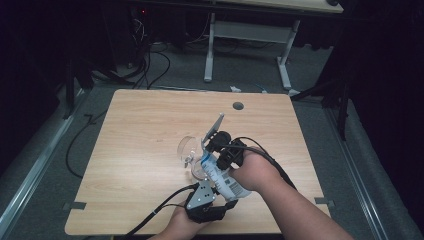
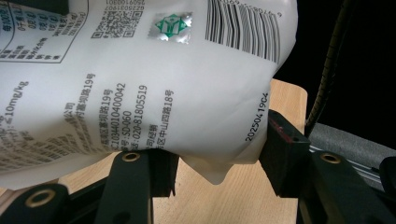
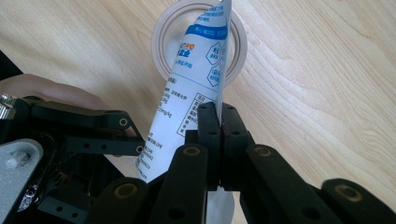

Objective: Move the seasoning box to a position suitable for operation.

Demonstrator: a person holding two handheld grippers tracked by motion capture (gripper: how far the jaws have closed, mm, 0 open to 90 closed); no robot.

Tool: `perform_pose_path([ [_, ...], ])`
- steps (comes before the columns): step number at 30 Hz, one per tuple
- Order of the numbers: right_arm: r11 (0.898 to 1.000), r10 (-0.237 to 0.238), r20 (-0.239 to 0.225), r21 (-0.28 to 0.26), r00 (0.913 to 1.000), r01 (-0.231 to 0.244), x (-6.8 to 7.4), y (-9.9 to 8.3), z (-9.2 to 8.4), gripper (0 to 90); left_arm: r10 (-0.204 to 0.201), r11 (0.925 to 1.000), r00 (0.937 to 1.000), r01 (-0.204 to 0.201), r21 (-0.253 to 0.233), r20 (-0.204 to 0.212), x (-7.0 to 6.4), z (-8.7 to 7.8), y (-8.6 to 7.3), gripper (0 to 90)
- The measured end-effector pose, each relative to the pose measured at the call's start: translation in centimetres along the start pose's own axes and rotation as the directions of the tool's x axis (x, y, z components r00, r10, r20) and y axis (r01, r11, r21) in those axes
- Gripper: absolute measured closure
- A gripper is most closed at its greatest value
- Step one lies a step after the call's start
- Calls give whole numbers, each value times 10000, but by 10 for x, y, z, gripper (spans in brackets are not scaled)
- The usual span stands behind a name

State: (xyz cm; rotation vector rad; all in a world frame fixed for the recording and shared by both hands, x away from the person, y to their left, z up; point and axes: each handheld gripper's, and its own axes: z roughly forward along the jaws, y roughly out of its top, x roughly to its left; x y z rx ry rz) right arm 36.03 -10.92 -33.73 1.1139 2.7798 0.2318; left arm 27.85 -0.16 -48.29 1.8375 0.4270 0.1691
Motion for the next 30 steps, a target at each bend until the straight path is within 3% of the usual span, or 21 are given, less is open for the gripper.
perform_pose_path([
  [9, 9997, -136, 0, -180, 9999, 136, 1, 1, -2, 893, 1, 9999, 10000, -1, -107, 11, 0, -2, 1, 522],
  [30, 9993, -294, -223, 236, 9993, 299, -1, 4, -1, 897, -11, 9999, 10000, 12, -146, 72, -2, -2, 0, 524],
])
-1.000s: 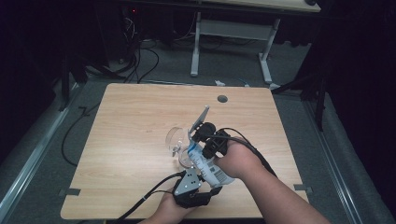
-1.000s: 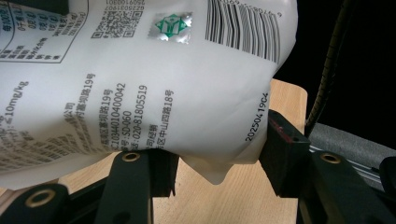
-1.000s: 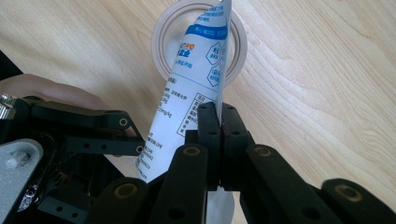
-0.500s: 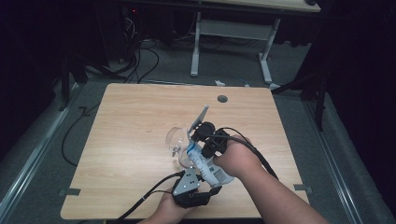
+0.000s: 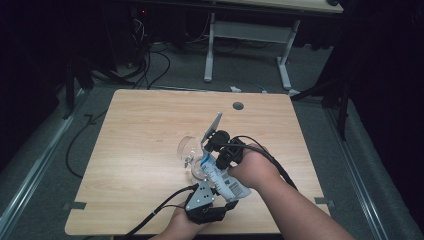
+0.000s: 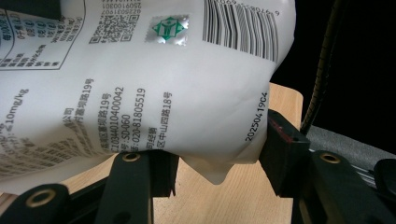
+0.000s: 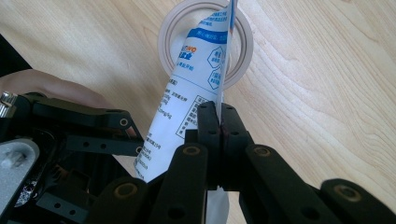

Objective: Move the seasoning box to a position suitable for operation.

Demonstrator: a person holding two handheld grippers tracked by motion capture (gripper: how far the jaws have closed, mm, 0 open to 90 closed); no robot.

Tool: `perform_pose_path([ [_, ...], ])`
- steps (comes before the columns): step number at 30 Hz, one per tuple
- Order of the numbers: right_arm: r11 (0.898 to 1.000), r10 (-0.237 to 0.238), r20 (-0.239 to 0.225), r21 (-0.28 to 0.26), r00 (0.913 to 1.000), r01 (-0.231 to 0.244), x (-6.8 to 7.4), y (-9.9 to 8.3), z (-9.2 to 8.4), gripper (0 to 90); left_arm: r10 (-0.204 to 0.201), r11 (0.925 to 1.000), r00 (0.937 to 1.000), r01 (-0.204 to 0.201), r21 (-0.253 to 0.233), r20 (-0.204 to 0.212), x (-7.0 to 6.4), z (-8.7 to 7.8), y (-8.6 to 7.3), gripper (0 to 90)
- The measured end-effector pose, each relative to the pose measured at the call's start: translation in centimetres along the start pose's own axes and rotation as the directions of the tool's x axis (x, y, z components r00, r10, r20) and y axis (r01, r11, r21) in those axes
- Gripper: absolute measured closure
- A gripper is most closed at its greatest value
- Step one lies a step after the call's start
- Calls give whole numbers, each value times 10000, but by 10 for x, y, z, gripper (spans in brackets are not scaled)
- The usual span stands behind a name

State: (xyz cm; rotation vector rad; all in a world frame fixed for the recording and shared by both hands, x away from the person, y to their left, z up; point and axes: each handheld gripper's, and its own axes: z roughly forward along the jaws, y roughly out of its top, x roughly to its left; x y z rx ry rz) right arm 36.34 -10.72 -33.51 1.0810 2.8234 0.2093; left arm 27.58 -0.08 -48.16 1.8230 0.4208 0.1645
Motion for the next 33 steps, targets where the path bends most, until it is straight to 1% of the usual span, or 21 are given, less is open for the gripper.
perform_pose_path([
  [7, 9998, -196, 56, 11, 9998, 196, 0, 2, 0, 897, -1, 10000, 10000, 1, -35, -14, 1, -1, 1, 525],
  [9, 9999, -154, 67, 26, 9999, 154, 1, 2, -1, 897, -1, 10000, 10000, 1, -55, -9, 1, -1, 1, 525],
  [12, 9997, -229, 62, 33, 9997, 229, 1, 2, -1, 897, 11, 10000, 10000, -11, -78, -14, 0, -2, 1, 524],
  [20, 9999, -159, -70, -31, 9998, 159, -2, 1, -3, 898, 46, 10000, 10000, -46, -85, 2, 0, -3, 3, 525],
  [21, 10000, -94, -115, -25, 9999, 94, -2, 2, -3, 898, 39, 9999, 10000, -39, -95, 2, 0, -3, 3, 525],
  [31, 9999, -95, -43, -119, 9999, 95, -2, 3, -4, 898, -44, 9998, 10000, 44, -172, 21, 1, -4, 4, 525],
  [33, 9998, -101, -41, -154, 9999, 100, -3, 3, -5, 898, -5, 9998, 10000, 5, -187, 14, 1, -5, 5, 526],
])
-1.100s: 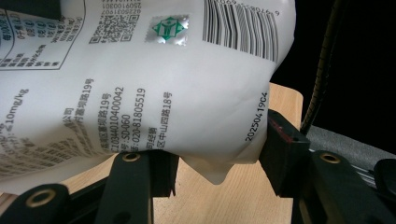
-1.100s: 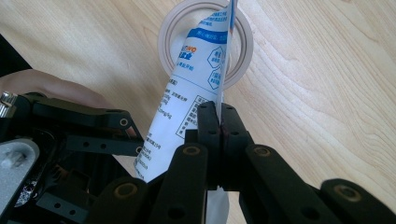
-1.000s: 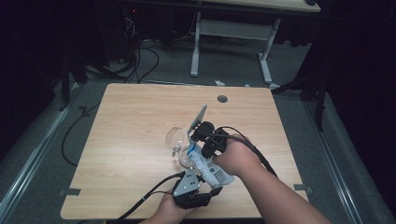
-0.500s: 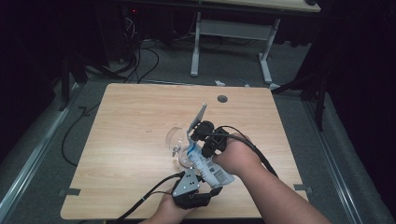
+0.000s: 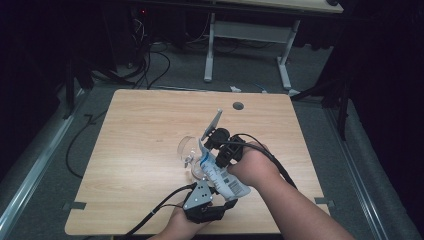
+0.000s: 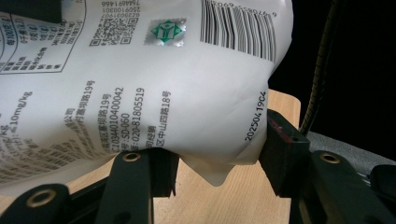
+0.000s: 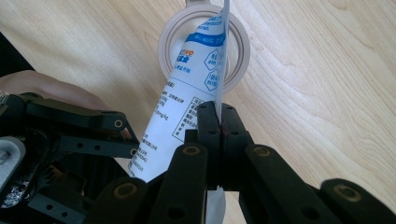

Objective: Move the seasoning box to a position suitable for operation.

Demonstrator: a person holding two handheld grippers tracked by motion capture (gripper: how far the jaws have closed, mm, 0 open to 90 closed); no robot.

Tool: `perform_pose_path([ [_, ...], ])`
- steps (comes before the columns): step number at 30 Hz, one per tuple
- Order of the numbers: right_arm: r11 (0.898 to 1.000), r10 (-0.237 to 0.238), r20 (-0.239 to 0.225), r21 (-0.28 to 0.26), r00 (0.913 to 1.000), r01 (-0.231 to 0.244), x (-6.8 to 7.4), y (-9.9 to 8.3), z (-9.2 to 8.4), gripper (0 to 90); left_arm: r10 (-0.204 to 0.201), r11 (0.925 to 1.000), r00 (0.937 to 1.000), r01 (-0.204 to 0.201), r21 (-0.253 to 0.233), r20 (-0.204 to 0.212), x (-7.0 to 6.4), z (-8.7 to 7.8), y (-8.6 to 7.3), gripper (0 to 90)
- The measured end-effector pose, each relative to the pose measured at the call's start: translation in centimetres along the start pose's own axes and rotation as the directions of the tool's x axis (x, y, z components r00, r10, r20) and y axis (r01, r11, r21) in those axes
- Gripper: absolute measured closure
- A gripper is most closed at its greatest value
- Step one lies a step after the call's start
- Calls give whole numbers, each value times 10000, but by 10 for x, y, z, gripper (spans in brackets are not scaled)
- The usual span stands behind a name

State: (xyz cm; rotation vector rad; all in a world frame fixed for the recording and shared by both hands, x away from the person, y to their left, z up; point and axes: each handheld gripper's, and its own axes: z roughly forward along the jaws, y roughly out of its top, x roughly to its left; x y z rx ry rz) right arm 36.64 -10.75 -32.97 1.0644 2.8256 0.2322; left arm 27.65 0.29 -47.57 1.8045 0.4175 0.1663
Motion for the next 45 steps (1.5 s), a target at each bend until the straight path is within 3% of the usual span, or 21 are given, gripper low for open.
perform_pose_path([
  [11, 10000, 43, 216, 34, 9998, -43, -1, 3, -1, 898, -54, 10000, 10000, 54, -5, 14, 4, 1, 3, 528],
  [17, 9998, 202, 273, 31, 9994, -203, -4, 3, -2, 899, 137, 9998, 9999, -138, 127, 59, 7, 3, 6, 531],
  [30, 9994, 350, 433, 67, 9984, -354, -12, 1, 4, 899, -83, 9999, 9998, 84, -78, 199, 10, 15, 4, 533],
  [45, 9997, 152, 455, 188, 9988, -161, -10, 2, 9, 900, 75, 10000, 9997, -75, -9, 245, 9, 13, 1, 537],
])
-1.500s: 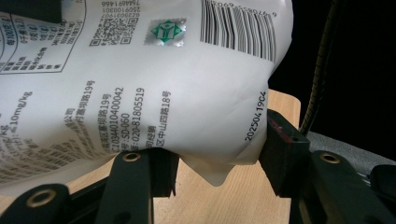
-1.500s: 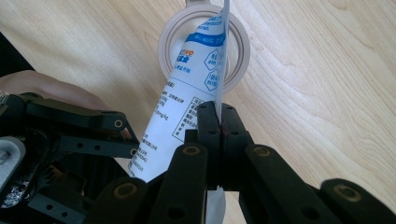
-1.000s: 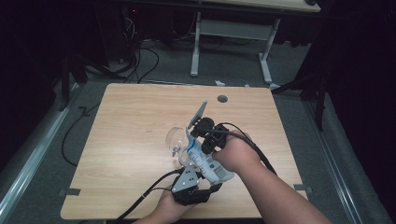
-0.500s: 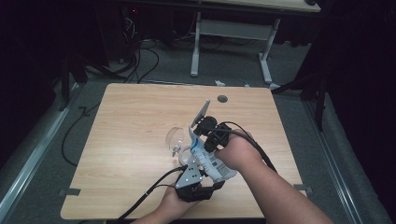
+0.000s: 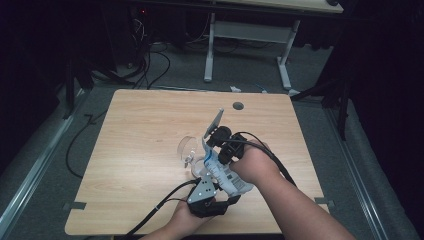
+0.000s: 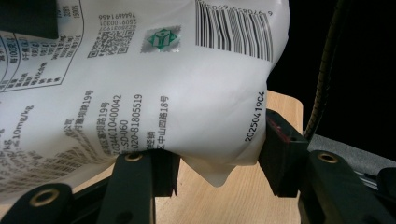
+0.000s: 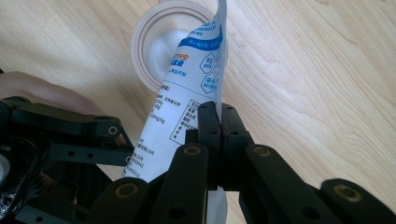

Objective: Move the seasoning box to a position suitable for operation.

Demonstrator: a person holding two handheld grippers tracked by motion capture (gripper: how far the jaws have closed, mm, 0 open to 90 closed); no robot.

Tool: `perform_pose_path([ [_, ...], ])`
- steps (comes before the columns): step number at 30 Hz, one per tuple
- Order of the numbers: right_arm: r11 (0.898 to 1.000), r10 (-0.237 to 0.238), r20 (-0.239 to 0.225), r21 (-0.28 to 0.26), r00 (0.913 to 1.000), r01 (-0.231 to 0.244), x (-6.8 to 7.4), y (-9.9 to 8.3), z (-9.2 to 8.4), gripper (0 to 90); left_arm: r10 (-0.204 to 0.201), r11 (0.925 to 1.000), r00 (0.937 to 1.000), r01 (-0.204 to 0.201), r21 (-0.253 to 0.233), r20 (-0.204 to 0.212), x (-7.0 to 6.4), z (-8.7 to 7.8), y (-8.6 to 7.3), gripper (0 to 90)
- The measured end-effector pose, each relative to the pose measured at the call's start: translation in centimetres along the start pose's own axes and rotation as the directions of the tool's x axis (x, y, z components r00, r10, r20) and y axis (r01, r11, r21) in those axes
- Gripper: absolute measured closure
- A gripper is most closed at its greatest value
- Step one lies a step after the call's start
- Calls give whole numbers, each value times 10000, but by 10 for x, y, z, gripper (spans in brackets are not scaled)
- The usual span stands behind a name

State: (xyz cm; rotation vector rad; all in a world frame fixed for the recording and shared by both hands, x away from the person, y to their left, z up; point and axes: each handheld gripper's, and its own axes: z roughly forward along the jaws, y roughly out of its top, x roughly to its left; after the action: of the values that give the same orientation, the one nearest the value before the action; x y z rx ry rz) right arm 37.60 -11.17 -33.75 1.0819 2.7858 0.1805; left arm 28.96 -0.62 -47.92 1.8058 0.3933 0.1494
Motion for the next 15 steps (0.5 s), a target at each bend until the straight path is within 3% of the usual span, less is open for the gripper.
perform_pose_path([
  [15, 10000, -37, 87, -51, 10000, 38, 3, 2, 0, 900, 89, 9999, 10000, -89, -92, -21, 1, -2, 0, 540],
])
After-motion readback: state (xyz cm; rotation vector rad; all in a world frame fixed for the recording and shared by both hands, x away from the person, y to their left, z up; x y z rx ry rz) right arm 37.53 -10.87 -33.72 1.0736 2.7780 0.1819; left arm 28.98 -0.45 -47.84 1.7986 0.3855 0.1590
